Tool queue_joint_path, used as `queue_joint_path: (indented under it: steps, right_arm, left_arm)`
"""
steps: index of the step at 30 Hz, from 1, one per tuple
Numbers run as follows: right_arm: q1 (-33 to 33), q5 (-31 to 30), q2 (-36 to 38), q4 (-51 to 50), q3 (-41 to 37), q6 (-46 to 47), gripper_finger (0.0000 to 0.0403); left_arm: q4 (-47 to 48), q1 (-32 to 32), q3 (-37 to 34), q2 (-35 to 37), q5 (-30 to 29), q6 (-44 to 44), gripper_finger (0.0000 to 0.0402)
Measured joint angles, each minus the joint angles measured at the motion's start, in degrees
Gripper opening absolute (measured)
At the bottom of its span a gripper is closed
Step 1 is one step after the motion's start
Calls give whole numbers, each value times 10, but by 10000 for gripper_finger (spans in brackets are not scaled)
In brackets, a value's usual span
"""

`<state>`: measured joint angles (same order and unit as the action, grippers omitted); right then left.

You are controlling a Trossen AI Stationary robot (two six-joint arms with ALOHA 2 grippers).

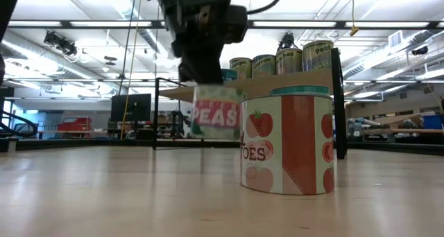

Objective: Pick and place cans onto a shelf
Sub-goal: Put the small canned green peas on the shelf

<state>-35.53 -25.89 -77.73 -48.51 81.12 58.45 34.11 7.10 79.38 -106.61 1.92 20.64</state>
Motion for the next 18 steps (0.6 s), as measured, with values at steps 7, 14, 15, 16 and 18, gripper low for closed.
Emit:
queue_joint_path:
  steps: [7, 14, 15, 16, 18]
  right_arm:
    - [0, 0, 0, 0, 0, 0, 105]
    - [0, 0, 0, 0, 0, -10, 105]
    - [0, 0, 0, 0, 0, -11, 105]
    - [0, 0, 0, 0, 0, -12, 105]
    - [0, 0, 0, 0, 0, -12, 105]
  left_arm:
    - [72, -42, 89, 1, 3, -57, 3]
    - [154, -92, 193, 1, 27, -135, 3]
    - [161, -100, 206, 1, 33, -144, 3]
    - [167, -108, 219, 1, 39, -154, 3]
    - [174, -125, 239, 1, 44, -167, 3]
